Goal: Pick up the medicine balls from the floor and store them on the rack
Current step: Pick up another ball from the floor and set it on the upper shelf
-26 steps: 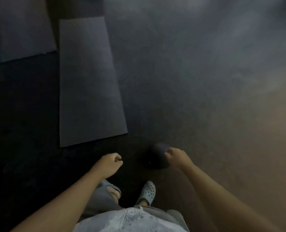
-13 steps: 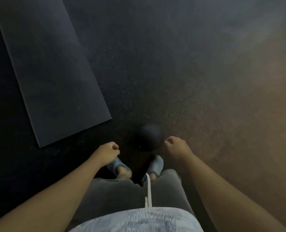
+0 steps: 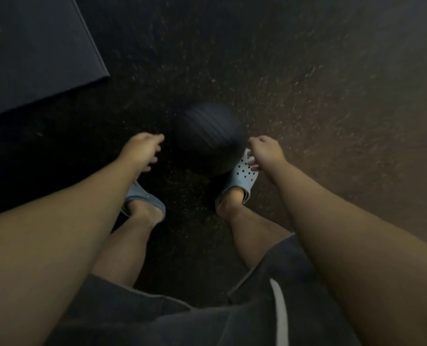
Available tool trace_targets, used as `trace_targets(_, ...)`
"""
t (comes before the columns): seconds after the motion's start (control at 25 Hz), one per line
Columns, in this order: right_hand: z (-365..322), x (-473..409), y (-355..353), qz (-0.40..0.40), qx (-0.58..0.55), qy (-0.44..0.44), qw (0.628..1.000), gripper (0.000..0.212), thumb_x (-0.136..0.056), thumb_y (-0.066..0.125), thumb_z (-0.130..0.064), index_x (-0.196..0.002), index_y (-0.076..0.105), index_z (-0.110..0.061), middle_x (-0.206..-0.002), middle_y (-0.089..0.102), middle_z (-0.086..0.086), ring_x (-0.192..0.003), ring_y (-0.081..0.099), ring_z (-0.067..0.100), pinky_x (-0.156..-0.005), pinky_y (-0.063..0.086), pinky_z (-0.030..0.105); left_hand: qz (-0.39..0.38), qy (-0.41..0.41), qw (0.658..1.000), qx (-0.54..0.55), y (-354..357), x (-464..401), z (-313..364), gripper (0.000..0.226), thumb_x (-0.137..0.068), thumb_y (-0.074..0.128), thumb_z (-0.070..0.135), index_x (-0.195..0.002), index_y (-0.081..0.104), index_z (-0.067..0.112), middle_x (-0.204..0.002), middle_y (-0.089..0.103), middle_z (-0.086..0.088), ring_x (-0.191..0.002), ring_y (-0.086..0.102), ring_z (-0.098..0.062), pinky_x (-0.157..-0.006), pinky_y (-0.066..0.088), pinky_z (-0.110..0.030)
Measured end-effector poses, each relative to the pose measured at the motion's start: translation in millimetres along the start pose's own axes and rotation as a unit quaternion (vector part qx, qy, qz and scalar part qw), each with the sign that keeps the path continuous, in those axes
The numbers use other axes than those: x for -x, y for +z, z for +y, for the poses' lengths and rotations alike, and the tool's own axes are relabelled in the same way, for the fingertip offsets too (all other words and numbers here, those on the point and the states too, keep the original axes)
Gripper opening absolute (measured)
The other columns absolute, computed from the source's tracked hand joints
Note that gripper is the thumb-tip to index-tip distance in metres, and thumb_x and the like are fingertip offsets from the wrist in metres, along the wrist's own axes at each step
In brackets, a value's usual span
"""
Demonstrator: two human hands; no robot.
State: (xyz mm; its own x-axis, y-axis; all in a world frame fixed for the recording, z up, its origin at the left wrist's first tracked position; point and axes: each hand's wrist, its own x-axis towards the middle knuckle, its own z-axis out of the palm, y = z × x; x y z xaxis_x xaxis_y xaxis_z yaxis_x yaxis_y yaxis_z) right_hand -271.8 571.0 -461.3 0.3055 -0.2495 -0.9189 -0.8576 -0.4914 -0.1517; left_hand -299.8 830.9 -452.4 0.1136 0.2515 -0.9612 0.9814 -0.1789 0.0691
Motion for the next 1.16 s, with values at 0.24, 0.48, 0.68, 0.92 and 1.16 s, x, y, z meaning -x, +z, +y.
trace_targets(0.24,10,-118,47,-0.030,-0.220,0.103,0.970,0.062,-0.097,0.047,-0.058,-0.147,0.050,-0.022,-0.145,0.055,0.004,-0.122,0.056,0.029,-0.109,0.045,0.051,-0.050,-0.045,0.970,0.232,73,-115,-8,0.068,-0.094,0.045,0.071,-0.149,0.051,0.031,-0.137,0.062,0.000,-0.119,0.060,-0.028,-0.084,0.052,-0.044)
trace_targets(0.48,6,-118,54,-0.098,-0.311,0.112,0.939,0.055,-0.091,0.049,-0.063,-0.121,0.074,-0.024,-0.116,0.077,0.009,-0.107,0.071,0.030,-0.097,0.056,0.045,-0.115,-0.063,0.930,0.345,66,-119,-3,0.057,-0.087,0.052,0.071,-0.120,0.075,0.030,-0.123,0.075,-0.004,-0.112,0.068,-0.030,-0.097,0.053,-0.044)
trace_targets(0.68,-25,-38,48,-0.099,-0.302,0.101,0.943,0.059,-0.087,0.050,-0.066,-0.127,0.069,-0.027,-0.119,0.076,0.007,-0.105,0.071,0.029,-0.087,0.059,0.042,-0.100,-0.067,0.914,0.386,21,-47,-4,0.049,-0.086,0.057,0.065,-0.106,0.079,0.026,-0.115,0.077,-0.007,-0.104,0.069,-0.032,-0.084,0.055,-0.042)
trace_targets(0.92,-137,152,23,-0.109,-0.259,-0.001,0.960,0.060,-0.089,0.049,-0.064,-0.130,0.067,-0.024,-0.124,0.071,0.008,-0.108,0.066,0.031,-0.094,0.055,0.046,-0.090,0.020,0.869,0.487,-107,129,17,0.043,-0.088,0.061,0.059,-0.096,0.078,0.021,-0.087,0.079,-0.006,-0.087,0.072,-0.028,-0.079,0.056,-0.037)
trace_targets(1.16,-272,372,36,-0.114,-0.186,-0.156,0.963,0.077,-0.073,0.055,-0.070,-0.135,0.060,-0.023,-0.130,0.063,0.010,-0.114,0.060,0.036,-0.103,0.047,0.058,-0.032,0.155,0.821,0.549,-272,335,14,0.044,-0.091,0.054,0.061,-0.097,0.075,0.023,-0.105,0.073,-0.008,-0.095,0.067,-0.030,-0.080,0.052,-0.040)
